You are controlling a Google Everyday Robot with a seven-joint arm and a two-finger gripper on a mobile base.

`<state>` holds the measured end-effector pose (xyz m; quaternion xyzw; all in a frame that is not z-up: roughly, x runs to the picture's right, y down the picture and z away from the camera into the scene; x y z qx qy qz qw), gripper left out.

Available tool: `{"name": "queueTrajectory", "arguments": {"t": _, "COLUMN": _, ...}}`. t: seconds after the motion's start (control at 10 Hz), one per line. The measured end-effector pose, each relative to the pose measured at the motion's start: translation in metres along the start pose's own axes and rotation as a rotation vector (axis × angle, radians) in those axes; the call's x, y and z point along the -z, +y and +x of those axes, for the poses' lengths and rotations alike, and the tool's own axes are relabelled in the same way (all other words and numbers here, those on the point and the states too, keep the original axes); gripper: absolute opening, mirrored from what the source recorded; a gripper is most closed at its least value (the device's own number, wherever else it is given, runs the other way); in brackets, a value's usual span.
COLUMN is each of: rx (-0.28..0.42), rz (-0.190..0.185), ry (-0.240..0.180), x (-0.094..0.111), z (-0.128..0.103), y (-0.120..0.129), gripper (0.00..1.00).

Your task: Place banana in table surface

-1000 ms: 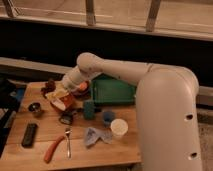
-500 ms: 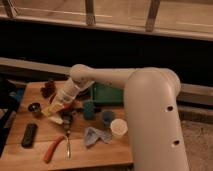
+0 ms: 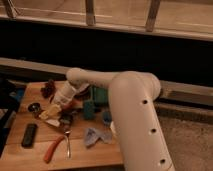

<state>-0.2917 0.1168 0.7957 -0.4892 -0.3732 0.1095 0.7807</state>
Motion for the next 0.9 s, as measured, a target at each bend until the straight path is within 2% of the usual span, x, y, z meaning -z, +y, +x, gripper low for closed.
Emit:
{"name": "queueTrajectory", "arguments": {"t": 0.1, "rx": -0.016, "rz": -0.033, "ry": -0.011, "x": -0.0043, "z": 0.003, "y": -0.003, "gripper": 0.6}}
{"name": "queueTrajectory", "arguments": {"t": 0.3, "rx": -0.038, "rz": -0.074, "ry": -0.033, "x": -0.0066, "z": 0.0071, "y": -0.0036, "gripper": 0.69}}
{"name": "queueTrajectory", "arguments": {"t": 0.9, "rx": -0.039, "rz": -0.076, "ry": -0.035, "x": -0.0066, "z": 0.007, "y": -0.0035, "gripper": 0.69}}
